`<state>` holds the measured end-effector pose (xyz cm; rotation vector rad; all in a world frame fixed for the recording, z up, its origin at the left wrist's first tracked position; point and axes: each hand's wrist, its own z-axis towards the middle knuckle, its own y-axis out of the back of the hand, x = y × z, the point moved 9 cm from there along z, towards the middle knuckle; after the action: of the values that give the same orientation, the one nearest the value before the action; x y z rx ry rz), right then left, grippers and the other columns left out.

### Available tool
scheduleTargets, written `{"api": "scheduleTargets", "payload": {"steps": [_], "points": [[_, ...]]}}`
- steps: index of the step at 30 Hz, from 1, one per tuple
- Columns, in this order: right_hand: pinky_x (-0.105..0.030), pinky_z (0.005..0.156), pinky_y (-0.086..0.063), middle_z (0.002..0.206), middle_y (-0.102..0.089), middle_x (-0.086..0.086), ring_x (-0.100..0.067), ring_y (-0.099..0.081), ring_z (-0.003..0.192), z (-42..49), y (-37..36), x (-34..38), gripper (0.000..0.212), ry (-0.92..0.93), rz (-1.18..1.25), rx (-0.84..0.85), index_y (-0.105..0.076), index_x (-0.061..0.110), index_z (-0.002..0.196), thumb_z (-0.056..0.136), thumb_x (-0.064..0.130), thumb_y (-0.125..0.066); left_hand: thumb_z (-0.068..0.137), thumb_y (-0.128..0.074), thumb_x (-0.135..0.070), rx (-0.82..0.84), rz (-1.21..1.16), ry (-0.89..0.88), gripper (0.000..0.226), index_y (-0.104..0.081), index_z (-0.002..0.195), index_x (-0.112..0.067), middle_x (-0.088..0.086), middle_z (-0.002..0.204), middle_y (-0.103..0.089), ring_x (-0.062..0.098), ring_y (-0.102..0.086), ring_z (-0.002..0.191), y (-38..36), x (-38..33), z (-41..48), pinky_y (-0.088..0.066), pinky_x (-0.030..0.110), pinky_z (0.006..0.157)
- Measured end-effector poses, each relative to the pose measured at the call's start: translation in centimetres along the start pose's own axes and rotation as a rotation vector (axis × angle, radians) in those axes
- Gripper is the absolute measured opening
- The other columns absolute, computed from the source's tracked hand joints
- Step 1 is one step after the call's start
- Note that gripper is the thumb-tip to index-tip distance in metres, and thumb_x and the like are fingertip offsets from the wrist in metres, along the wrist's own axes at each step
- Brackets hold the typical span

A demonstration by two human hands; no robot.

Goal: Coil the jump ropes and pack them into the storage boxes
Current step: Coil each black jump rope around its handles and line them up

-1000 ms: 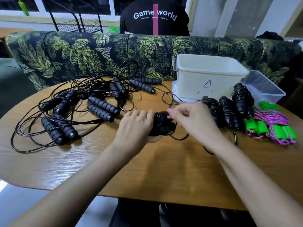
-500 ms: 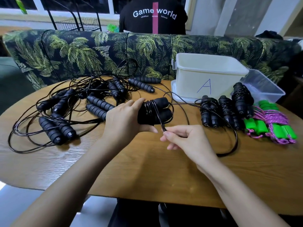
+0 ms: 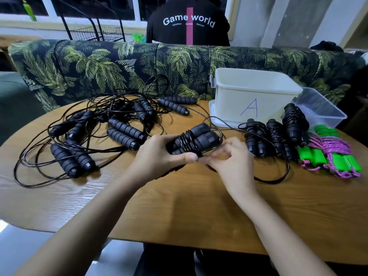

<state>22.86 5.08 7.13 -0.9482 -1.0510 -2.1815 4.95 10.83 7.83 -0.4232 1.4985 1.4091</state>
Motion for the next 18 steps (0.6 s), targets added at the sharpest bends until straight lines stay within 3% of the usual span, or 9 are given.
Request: {"api": "scheduleTargets", "payload": {"steps": [2,5,7,8,10,13,16,18], "points": [[-0.025,0.074,-0.034,0.091,-0.047,0.008,-0.017,-0.045,0.09,0.2,1.6,1.5,0.058,0.129,-0.105,-0.121,-0.053,0.018,0.082,0.049,0.059,-0.08,0.055,-0.071,-0.072,0.051,-0.033,-0.016,0.051,-0.07,0.087,-0.033,0.0,0.058,-0.066,0.016,-0.058,0.049,-0.1,-0.3,0.0,-0.045,0.031,0.047],[-0.035,0.107,-0.031,0.133,-0.045,-0.008,-0.026,-0.04,0.124,0.3,1.7,5.1,0.086,0.524,-0.278,-0.042,-0.048,0.013,0.124,0.059,0.06,-0.078,0.055,-0.07,-0.076,0.097,0.037,-0.05,0.051,-0.069,0.088,-0.037,0.007,0.068,-0.07,0.028,-0.068,0.063,-0.3,-0.8,0.0,-0.055,0.044,0.06],[-0.049,0.12,-0.019,0.153,-0.039,-0.007,-0.028,-0.034,0.141,-0.8,0.2,6.9,0.084,0.915,-0.488,0.134,-0.039,0.02,0.142,0.073,0.052,-0.073,0.056,-0.069,-0.078,0.146,0.072,-0.062,0.062,-0.071,0.091,-0.027,0.009,0.072,-0.07,0.029,-0.068,0.069,-0.7,-0.8,0.1,-0.056,0.049,0.065],[-0.052,0.121,-0.016,0.153,-0.042,-0.006,-0.026,-0.038,0.141,-1.3,-0.5,7.2,0.078,1.063,-0.559,0.214,-0.039,0.023,0.146,0.079,0.05,-0.068,0.059,-0.069,-0.078,0.183,0.072,-0.078,0.065,-0.071,0.093,-0.023,0.01,0.076,-0.071,0.031,-0.067,0.072,-1.0,-0.9,0.0,-0.056,0.051,0.067],[-0.052,0.12,-0.022,0.143,-0.056,-0.005,-0.021,-0.055,0.128,-1.7,-1.1,7.3,0.065,1.162,-0.544,0.331,-0.05,0.021,0.142,0.085,0.047,-0.063,0.065,-0.066,-0.077,0.27,0.067,-0.104,0.063,-0.072,0.096,-0.022,0.008,0.083,-0.072,0.024,-0.067,0.074,-1.7,-1.2,-0.2,-0.056,0.049,0.071],[-0.049,0.117,-0.031,0.13,-0.065,-0.003,-0.015,-0.064,0.114,-1.1,-1.1,7.4,0.061,1.057,-0.412,0.395,-0.055,0.017,0.138,0.086,0.048,-0.063,0.079,-0.048,-0.08,0.298,-0.074,0.042,0.069,-0.07,0.112,-0.023,-0.003,0.098,-0.074,0.004,-0.063,0.076,-0.9,-0.3,0.5,-0.056,0.035,0.078],[-0.046,0.108,-0.042,0.124,-0.068,0.003,-0.008,-0.061,0.11,1.3,-0.6,5.2,0.059,0.575,-0.2,0.418,-0.057,0.038,0.135,0.081,0.06,-0.062,0.075,-0.025,-0.082,0.14,-0.621,0.311,0.087,-0.061,0.125,-0.02,0.001,0.126,-0.067,0.009,-0.069,0.09,0.3,2.9,1.7,-0.054,0.027,0.075],[-0.042,0.097,-0.048,0.108,-0.073,0.009,-0.01,-0.064,0.099,2.6,-0.2,2.8,0.054,0.254,-0.053,0.341,-0.053,0.056,0.125,0.072,0.068,-0.06,0.085,-0.019,-0.079,0.046,-0.893,0.374,0.086,-0.061,0.124,-0.015,0.011,0.128,-0.065,0.016,-0.069,0.097,-1.3,4.0,1.8,-0.052,0.032,0.086]]}}
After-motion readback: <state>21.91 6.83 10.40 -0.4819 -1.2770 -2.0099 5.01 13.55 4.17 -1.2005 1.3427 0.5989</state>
